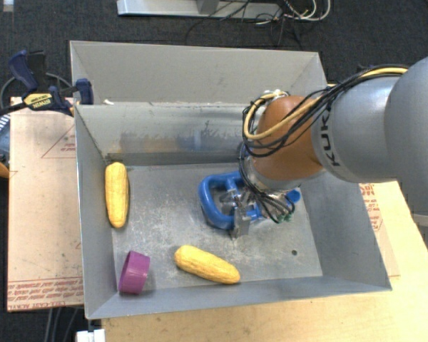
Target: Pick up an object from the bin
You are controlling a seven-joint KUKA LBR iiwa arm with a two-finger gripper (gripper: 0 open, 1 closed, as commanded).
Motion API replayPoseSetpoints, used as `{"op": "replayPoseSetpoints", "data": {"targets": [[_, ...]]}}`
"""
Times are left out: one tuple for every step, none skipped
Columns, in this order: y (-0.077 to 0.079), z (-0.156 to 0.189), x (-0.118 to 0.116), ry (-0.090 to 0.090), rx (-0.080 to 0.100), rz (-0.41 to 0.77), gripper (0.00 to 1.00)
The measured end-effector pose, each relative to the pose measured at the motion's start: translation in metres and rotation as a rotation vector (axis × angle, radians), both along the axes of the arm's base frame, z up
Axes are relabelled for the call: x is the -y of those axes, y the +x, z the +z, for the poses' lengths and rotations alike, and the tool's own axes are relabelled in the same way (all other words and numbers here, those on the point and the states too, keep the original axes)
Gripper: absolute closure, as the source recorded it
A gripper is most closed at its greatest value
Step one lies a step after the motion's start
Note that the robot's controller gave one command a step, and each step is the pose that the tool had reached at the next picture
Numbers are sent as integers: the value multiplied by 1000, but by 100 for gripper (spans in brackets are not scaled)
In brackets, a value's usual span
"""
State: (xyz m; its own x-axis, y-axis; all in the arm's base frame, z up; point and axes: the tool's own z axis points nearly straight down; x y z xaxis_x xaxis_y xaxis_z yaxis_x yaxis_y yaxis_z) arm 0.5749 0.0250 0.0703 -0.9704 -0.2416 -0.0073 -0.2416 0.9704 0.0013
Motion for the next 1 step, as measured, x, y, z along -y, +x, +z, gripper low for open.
{"op": "replayPoseSetpoints", "data": {"targets": [[0,0,0,0,0,0,100]]}}
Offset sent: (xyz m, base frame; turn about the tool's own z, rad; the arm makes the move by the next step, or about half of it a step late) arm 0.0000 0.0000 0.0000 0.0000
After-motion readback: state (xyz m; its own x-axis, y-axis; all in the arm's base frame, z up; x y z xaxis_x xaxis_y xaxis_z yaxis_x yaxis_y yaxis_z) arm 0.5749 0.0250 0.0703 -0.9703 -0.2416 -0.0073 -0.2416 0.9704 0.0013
